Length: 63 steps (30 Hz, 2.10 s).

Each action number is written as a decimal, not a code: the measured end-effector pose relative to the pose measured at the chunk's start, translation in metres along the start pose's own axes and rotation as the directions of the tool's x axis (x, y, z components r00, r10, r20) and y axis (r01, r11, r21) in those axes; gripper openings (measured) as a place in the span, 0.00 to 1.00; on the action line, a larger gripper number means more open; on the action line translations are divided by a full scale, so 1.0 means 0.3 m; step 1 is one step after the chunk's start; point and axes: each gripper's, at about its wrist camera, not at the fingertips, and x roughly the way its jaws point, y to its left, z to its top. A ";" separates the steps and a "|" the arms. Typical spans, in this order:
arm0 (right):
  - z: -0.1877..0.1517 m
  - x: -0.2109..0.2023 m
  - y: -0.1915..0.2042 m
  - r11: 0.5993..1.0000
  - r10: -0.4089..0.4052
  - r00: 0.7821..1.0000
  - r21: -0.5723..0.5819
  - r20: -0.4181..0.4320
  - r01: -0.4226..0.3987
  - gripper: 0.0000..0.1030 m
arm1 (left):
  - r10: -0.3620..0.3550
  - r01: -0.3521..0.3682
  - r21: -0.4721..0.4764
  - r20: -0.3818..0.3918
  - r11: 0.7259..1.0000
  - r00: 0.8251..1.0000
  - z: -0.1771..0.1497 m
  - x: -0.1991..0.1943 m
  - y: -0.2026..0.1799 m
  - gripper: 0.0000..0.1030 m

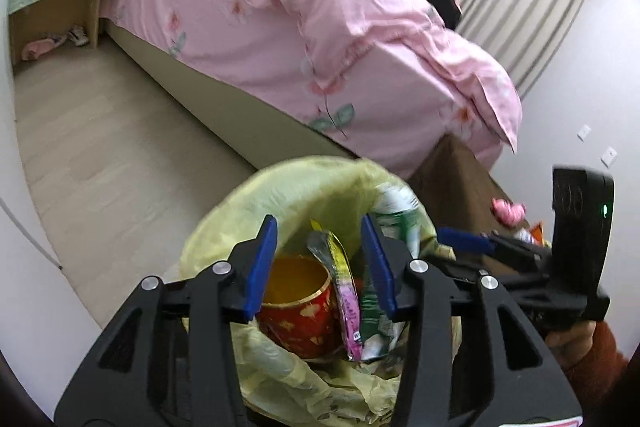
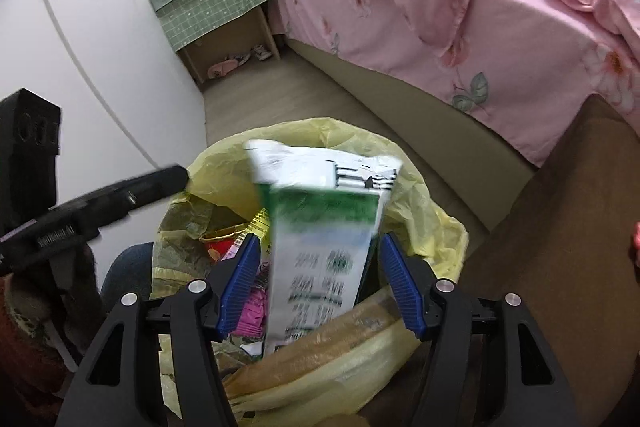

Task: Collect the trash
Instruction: 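Open both grippers to drop the wrapper and milk packet into the bag, then grasp the yellow chip bag with the right gripper while the left grasps the white-pink wrapper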

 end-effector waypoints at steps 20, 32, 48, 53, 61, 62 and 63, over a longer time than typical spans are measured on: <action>-0.309 -0.586 -0.173 0.948 -0.319 0.929 0.077 0.188 0.309 0.66 | -0.113 0.115 0.175 -0.022 0.978 0.993 -0.054 -0.020 -0.422 0.44; -0.575 -0.874 -0.460 0.810 -0.565 0.809 0.298 0.164 0.506 0.66 | -0.258 0.317 0.319 -0.213 0.893 0.942 -0.242 0.141 -0.791 0.44; -0.575 -0.928 -0.713 0.757 -0.621 0.770 0.371 0.149 0.538 0.60 | -0.375 0.458 0.165 -0.373 0.874 0.849 -0.241 0.420 -1.070 0.47; -0.567 -0.880 -0.781 0.767 -0.581 0.809 0.392 0.088 0.508 0.49 | -0.344 0.439 0.234 -0.355 0.867 0.869 -0.264 0.425 -1.110 0.47; -0.594 -0.854 -0.733 0.803 -0.524 0.845 0.395 0.110 0.447 0.26 | -0.298 0.399 0.332 -0.316 0.855 0.901 -0.277 0.359 -1.039 0.47; -0.599 -0.867 -0.706 0.807 -0.525 0.842 0.388 0.128 0.444 0.26 | -0.292 0.394 0.344 -0.311 0.852 0.904 -0.280 0.347 -1.029 0.47; -0.604 -0.881 -0.678 0.809 -0.529 0.836 0.382 0.144 0.447 0.26 | -0.288 0.389 0.349 -0.309 0.853 0.907 -0.280 0.340 -1.020 0.47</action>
